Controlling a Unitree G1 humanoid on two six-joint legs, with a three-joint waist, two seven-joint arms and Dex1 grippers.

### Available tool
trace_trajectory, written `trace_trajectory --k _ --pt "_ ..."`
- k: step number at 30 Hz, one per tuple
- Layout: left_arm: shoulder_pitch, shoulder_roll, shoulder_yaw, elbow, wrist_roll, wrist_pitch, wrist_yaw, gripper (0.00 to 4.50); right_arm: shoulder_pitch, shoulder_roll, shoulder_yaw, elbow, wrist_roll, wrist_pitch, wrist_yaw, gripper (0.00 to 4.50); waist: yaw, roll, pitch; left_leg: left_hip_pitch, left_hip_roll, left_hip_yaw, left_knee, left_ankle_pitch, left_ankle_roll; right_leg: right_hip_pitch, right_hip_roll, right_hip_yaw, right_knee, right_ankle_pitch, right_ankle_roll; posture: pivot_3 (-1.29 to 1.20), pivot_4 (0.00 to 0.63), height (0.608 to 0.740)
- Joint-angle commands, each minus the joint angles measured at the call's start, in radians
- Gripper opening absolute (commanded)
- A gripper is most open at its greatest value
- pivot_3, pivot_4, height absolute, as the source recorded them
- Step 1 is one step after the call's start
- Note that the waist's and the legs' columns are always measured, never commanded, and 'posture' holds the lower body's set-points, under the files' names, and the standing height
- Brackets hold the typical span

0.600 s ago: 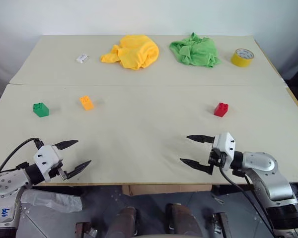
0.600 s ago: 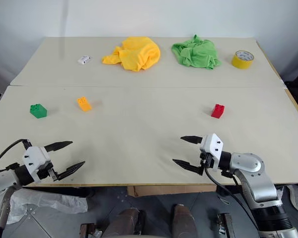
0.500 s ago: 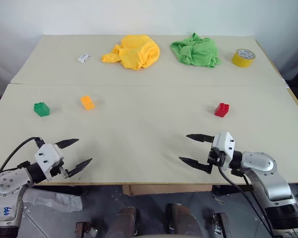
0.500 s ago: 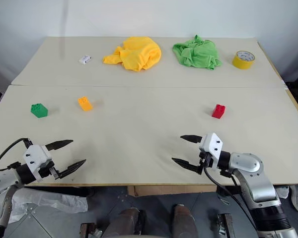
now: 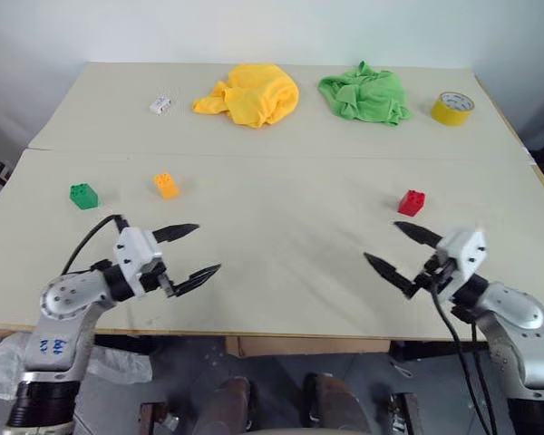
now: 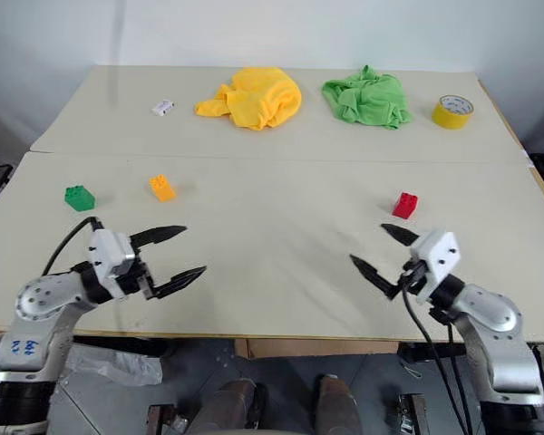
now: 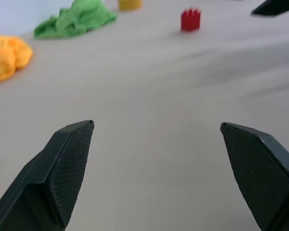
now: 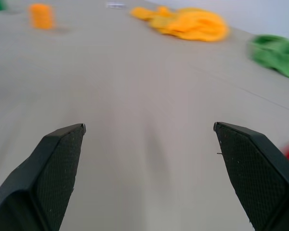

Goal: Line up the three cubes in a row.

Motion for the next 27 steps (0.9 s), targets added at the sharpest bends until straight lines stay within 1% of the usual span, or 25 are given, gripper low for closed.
trace_trajectory --k 1,3,5,7,9,11,13,14,16,18,19,21,24,27 --pt "-0.049 -0.052 -0.052 -0.019 -0.008 0.011 0.023 4.47 0.058 0.003 -0.069 -0.029 -0.019 -0.061 -0.024 4.5 -0.001 0.0 0.0 0.0 0.0 0.0 0.0 0.0 0.0 0.0 0.0 0.0 0.0 0.0 0.0 0.0 0.15 0.74" --pt "-0.125 -0.115 -0.149 0.012 0.025 0.001 0.006 4.47 0.098 0.084 -0.144 0.025 -0.073 -0.147 -0.153 4.5 0.0 0.0 0.0 0.0 0.0 0.001 0.0 0.0 0.0 0.0 0.001 0.0 0.001 0.0 0.0 0.0 0.15 0.74" --pt "-0.172 -0.14 -0.174 0.045 0.055 -0.034 0.006 4.47 0.093 0.135 -0.2 0.076 -0.139 -0.216 -0.273 4.5 0.001 0.0 -0.001 0.0 0.0 0.0 0.002 0.0 0.0 0.0 0.002 -0.001 0.001 0.0 0.0 0.0 0.15 0.74" --pt "-0.194 -0.126 -0.167 0.082 0.086 -0.061 0.008 4.47 0.064 0.157 -0.191 0.054 -0.156 -0.176 -0.335 4.5 -0.004 0.0 -0.001 0.0 -0.001 0.002 0.002 0.0 0.0 0.0 0.003 0.0 0.001 0.0 0.001 0.0 0.15 0.74" --pt "-0.209 -0.114 -0.157 0.11 0.078 -0.049 0.001 4.47 0.012 0.16 -0.134 0.002 -0.159 -0.096 -0.368 4.5 -0.016 0.0 -0.001 0.002 0.0 0.006 0.001 0.0 0.0 -0.002 0.003 0.001 0.002 0.0 0.001 0.0 0.15 0.74" --pt "-0.216 -0.105 -0.157 0.127 0.077 -0.056 -0.014 4.47 -0.059 0.148 -0.08 -0.032 -0.197 0.018 -0.428 4.5 -0.031 0.0 -0.001 0.008 0.002 0.012 -0.005 0.001 -0.001 -0.001 0.004 0.003 0.002 0.0 0.001 0.0 0.15 0.74" --pt "-0.218 -0.104 -0.156 0.129 0.076 -0.058 -0.02 4.47 -0.159 0.154 -0.053 -0.061 -0.184 0.163 -0.499 4.5 -0.033 0.001 -0.001 0.012 0.003 0.016 -0.008 0.002 -0.002 -0.001 0.004 0.006 0.002 0.0 0.001 0.0 0.15 0.74" --pt "-0.216 -0.104 -0.155 0.124 0.071 -0.051 -0.022 4.47 -0.208 0.158 -0.044 -0.078 -0.158 0.247 -0.526 4.5 -0.033 0.001 -0.001 0.011 0.004 0.016 -0.008 0.002 -0.002 -0.001 0.005 0.007 0.002 0.0 0.001 0.0 0.15 0.74" --pt "-0.21 -0.105 -0.153 0.114 0.069 -0.046 -0.02 4.47 -0.294 0.153 -0.026 -0.095 -0.153 0.407 -0.584 4.5 -0.028 0.001 -0.001 0.011 0.004 0.015 -0.008 0.002 -0.002 -0.002 0.005 0.011 0.002 0.0 0.001 0.0 0.15 0.74" --pt "-0.199 -0.104 -0.153 0.106 0.077 -0.049 -0.017 4.47 -0.408 0.178 -0.037 -0.099 -0.092 0.598 -0.648 4.5 -0.025 0.001 -0.001 0.01 0.004 0.014 -0.008 0.002 -0.002 -0.002 0.005 0.015 0.002 0.0 0.0 0.0 0.15 0.74" --pt "-0.195 -0.102 -0.153 0.105 0.083 -0.052 -0.014 4.47 -0.449 0.177 -0.027 -0.093 -0.103 0.65 -0.673 4.5 -0.023 0.001 -0.001 0.01 0.004 0.014 -0.008 0.002 -0.002 -0.002 0.004 0.015 0.001 0.0 0.0 0.0 0.15 0.74" --pt "-0.189 -0.103 -0.152 0.102 0.091 -0.052 -0.002 4.47 -0.517 0.172 -0.009 -0.055 -0.131 0.71 -0.706 4.5 -0.021 0.001 -0.001 0.009 0.003 0.014 -0.008 0.002 -0.001 -0.002 0.003 0.015 0.001 0.0 0.0 0.0 0.15 0.74" --pt "-0.168 -0.098 -0.152 0.092 0.104 -0.058 0.011 4.47 -0.61 0.179 0.021 0.056 -0.185 0.76 -0.766 4.5 -0.025 0.001 -0.001 0.009 0.002 0.014 -0.008 0.002 -0.001 -0.002 0.003 0.016 0.002 0.0 0.001 0.0 0.15 0.74" --pt "-0.144 -0.095 -0.148 0.067 0.105 -0.049 0.026 4.47 -0.647 0.179 0.054 0.155 -0.245 0.755 -0.803 4.5 -0.027 0.001 -0.001 0.008 0.002 0.014 -0.009 0.002 0.0 -0.003 0.003 0.016 0.002 0.0 0.001 0.0 0.15 0.74"
